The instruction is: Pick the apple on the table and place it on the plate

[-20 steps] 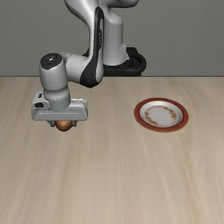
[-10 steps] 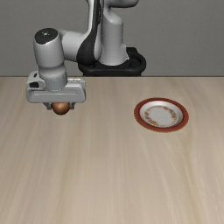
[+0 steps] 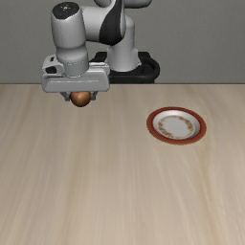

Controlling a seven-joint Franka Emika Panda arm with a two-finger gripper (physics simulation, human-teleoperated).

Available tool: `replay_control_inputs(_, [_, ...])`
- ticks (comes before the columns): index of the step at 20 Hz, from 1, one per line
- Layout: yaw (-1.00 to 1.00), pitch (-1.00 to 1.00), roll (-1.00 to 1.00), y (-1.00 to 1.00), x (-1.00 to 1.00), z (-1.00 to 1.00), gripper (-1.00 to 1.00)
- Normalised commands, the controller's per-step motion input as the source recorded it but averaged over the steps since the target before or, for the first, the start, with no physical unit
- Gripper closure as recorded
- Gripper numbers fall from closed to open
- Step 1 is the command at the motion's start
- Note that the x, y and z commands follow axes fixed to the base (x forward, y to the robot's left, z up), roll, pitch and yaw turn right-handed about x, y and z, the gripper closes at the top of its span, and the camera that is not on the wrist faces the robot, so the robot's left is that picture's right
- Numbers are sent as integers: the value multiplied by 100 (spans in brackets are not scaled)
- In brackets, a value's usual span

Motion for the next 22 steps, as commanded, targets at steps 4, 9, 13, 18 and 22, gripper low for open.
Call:
replay_control_inputs(4, [0, 0, 0, 100, 0, 0, 100])
replay_control_inputs(9, [0, 0, 0, 100, 0, 0, 100])
replay_control_inputs(13, [0, 0, 0, 100, 0, 0, 100])
replay_control_inputs(18, [0, 0, 0, 100, 0, 0, 100])
replay_control_inputs(22, [0, 0, 0, 100, 0, 0, 100])
